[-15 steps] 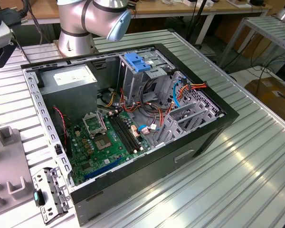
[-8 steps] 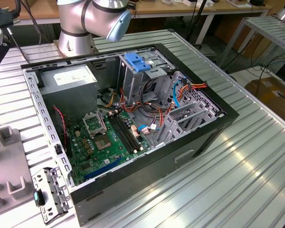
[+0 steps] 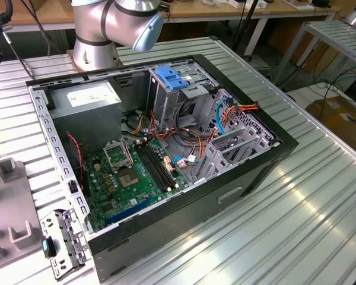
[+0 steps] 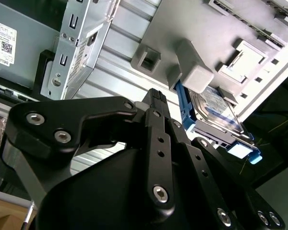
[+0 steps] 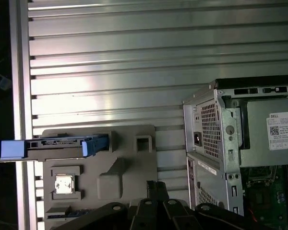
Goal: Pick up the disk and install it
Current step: 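Reach for the disk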
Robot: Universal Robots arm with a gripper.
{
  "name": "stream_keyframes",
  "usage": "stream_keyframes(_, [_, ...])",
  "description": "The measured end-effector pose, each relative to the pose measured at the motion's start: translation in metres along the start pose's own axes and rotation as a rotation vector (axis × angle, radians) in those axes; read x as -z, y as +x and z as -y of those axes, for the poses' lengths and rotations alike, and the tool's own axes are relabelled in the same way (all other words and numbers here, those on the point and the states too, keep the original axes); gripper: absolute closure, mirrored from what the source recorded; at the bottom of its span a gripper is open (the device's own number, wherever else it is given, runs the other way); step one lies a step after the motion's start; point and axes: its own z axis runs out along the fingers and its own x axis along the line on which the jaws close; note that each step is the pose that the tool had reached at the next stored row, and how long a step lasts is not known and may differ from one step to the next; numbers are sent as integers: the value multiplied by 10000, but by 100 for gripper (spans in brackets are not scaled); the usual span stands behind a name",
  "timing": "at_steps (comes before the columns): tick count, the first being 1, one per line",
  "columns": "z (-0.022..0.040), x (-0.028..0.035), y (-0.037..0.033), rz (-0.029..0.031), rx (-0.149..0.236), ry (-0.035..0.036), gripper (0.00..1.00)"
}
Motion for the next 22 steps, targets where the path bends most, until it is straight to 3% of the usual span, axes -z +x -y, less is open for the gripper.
stream_keyframes(22, [22, 6, 293, 0, 0, 1, 89])
